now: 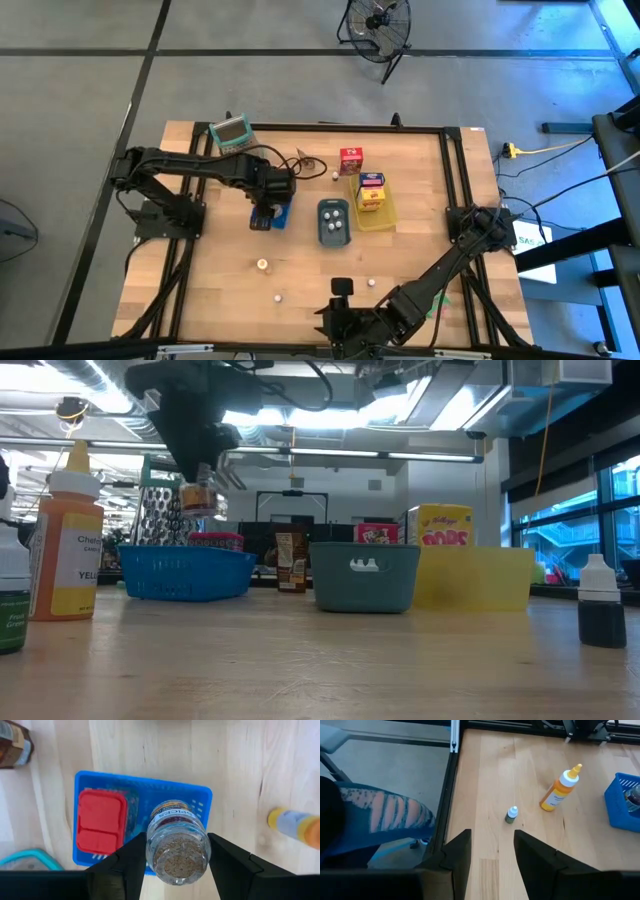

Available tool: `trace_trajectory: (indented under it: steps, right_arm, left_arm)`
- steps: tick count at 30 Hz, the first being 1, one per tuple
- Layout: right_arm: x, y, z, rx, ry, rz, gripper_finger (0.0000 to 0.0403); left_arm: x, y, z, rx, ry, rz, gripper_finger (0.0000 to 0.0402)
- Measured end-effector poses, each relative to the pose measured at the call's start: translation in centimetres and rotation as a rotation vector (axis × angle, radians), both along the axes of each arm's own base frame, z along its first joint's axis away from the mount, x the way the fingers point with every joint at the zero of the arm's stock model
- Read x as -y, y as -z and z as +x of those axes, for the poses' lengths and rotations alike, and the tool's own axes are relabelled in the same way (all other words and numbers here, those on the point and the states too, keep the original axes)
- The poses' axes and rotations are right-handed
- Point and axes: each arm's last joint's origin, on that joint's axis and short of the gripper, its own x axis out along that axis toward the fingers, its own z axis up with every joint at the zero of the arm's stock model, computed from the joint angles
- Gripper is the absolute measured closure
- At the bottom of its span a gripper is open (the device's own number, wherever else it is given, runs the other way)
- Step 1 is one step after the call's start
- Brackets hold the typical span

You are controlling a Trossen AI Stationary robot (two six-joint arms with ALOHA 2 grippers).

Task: Pick & Place Kitchen Items
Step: Put the brown seasoning bottle into the blue bin

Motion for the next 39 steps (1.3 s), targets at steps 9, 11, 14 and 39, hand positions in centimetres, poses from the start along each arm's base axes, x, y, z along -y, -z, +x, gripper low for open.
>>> trace_trajectory:
  steps: [9, 11, 14, 39]
  right_arm:
    - [0.0, 0.0, 0.0, -0.003, 0.011, 0.012, 0.0251]
    - [0.0, 0.0, 0.0, -0.003, 0.011, 0.012, 0.0251]
    - [0.0, 0.0, 0.0, -0.003, 0.011, 0.013, 0.0251]
    - [0.0, 1.3, 0.1, -0.001, 0.005, 0.025, 0.0251]
  left_arm:
    - [-0.3, 0.0, 0.0, 0.005, -0.002, -0.001, 0.022]
    - [-0.6, 0.0, 0.0, 0.005, -0.012, -0.001, 0.022]
    - [-1.0, 0.0, 0.0, 0.006, -0.027, -0.001, 0.022]
    - [-0.9, 3.5, -0.2, 0.014, -0.019, 0.01, 0.0219]
